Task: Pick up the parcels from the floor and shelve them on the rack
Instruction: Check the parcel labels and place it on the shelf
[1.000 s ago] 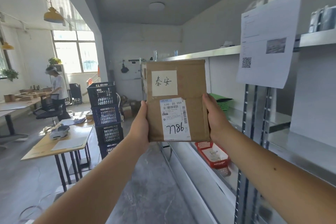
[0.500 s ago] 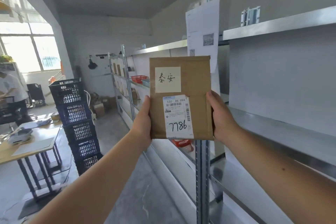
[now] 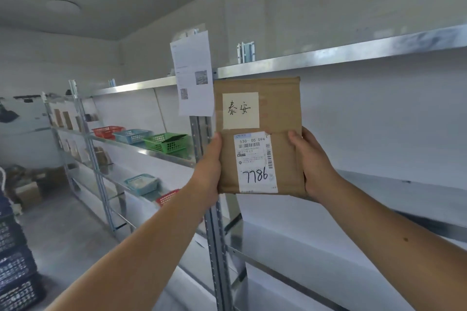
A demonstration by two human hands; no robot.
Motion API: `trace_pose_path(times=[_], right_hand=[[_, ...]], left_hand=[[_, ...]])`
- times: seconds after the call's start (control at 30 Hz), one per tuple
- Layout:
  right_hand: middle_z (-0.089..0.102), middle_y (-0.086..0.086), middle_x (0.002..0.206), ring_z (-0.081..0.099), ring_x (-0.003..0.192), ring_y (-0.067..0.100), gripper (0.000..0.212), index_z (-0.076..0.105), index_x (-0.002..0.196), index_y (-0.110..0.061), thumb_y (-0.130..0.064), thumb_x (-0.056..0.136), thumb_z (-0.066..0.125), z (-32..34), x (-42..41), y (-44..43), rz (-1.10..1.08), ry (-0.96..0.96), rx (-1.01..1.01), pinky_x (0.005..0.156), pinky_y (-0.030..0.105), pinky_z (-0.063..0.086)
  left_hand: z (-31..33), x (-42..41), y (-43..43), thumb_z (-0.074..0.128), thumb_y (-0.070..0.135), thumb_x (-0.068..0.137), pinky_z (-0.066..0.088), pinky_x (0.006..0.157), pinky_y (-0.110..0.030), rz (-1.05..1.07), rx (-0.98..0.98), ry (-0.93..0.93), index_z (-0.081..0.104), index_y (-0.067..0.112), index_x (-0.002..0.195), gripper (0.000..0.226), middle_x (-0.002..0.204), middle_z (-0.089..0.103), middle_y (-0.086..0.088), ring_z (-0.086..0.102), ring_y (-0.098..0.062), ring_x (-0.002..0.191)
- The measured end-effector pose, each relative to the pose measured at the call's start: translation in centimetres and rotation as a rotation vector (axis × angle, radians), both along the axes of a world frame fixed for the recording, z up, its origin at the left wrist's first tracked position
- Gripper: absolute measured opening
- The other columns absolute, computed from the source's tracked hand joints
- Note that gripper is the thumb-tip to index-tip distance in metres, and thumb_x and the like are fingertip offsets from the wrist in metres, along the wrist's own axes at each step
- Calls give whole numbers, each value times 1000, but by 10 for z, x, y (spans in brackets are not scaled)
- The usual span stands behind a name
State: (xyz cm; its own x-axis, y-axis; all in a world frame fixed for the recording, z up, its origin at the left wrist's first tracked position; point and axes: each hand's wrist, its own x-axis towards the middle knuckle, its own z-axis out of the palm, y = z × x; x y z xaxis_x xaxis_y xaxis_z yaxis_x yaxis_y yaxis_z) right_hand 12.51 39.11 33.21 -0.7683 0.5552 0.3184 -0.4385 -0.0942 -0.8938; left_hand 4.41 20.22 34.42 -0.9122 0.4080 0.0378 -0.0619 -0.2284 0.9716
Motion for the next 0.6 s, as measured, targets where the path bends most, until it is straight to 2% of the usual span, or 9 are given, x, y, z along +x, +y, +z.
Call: trace_pose_path(times=[0.13,0.23,0.33,0.43,0.6], right_hand=[[77,-2,130,76,115,20,40,59,146,-30,-36,106,59,2,42,19,-155,-1,7,95,47,62],[76,-4,130,77,111,16,39,59,145,-30,-36,107,59,5,74,25,-246,-6,16,86,40,63],[76,-3,132,76,114,18,40,59,146,-30,-36,106,60,2,112,33,-359,7,-12,91,44,63],[76,-2,131,76,115,20,40,59,145,-31,-35,106,62,-3,152,43,-471,7,-48,96,50,63],[77,-2,129,76,116,21,39,61,143,-30,-36,104,64,-13,221,53,-666,6,-68,100,52,60]], left_hand=[[4,17,31,48,73,97,64,84,-44,-120,-7,-17,76,28,117,57,96,85,1,81,-23,88],[3,29,52,47,74,96,63,88,-45,-206,-16,-21,76,29,118,58,96,84,2,80,-23,92],[2,47,79,45,73,98,62,83,-41,-310,-30,-13,76,31,114,55,88,84,6,79,-21,91],[1,74,105,43,74,98,60,93,-46,-441,-62,-16,76,32,118,57,94,84,4,78,-24,97],[-10,122,149,42,75,97,59,98,-50,-644,-73,-28,75,34,119,56,97,84,3,78,-26,99]])
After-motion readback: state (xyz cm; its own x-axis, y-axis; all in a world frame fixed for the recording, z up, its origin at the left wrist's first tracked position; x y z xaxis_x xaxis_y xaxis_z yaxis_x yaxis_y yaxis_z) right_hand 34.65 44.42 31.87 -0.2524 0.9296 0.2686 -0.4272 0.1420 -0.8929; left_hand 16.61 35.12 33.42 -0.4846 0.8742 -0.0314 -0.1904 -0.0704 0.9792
